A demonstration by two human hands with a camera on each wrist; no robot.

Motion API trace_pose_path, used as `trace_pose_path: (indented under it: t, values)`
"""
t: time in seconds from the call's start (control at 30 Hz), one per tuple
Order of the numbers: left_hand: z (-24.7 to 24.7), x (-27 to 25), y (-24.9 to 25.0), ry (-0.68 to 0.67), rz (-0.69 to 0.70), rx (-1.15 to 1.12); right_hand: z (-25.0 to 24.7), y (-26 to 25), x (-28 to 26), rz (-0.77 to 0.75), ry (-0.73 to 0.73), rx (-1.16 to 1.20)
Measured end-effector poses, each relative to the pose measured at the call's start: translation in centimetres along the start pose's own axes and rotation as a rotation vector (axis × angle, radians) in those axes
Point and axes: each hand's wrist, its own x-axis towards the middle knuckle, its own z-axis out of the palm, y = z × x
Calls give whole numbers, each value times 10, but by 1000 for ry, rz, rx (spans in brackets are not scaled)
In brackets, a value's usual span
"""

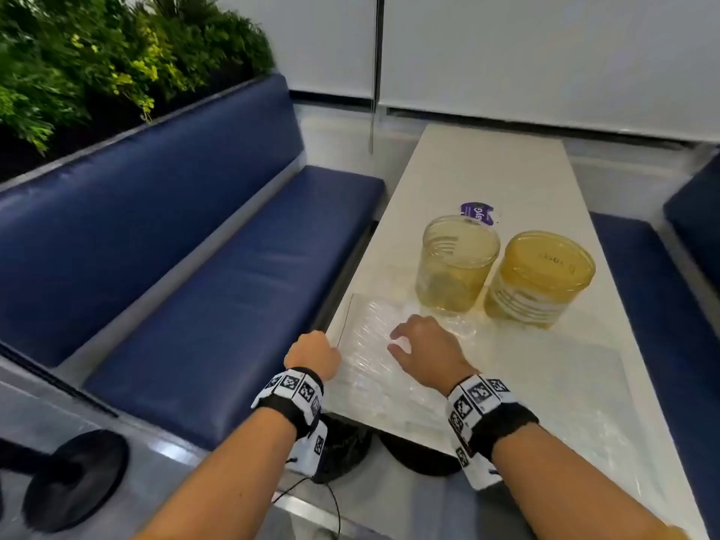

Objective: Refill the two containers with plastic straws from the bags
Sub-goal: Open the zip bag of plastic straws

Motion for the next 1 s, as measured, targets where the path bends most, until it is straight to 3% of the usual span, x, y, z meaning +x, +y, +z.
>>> trace_pose_path:
  t: [0.13, 0.3, 0.53, 0.67, 0.8, 1.0]
  values:
    - [-7, -2, 0, -3, 35, -142, 18, -23, 2, 37, -56, -76]
    - [-30, -14, 16, 64, 286, -264, 1, -27, 7, 132, -1, 12]
    - [-91, -50, 71, 174, 660, -432, -88, -43, 8, -11, 463, 294]
    - [-98, -70, 94, 226, 791, -513, -129, -41, 0, 117, 459, 357]
    - [-91, -81, 105, 245, 835, -462, -142, -29, -9, 211, 356, 390]
    - [-89, -85, 116, 176, 776, -519, -142, -25, -14, 223, 429, 452]
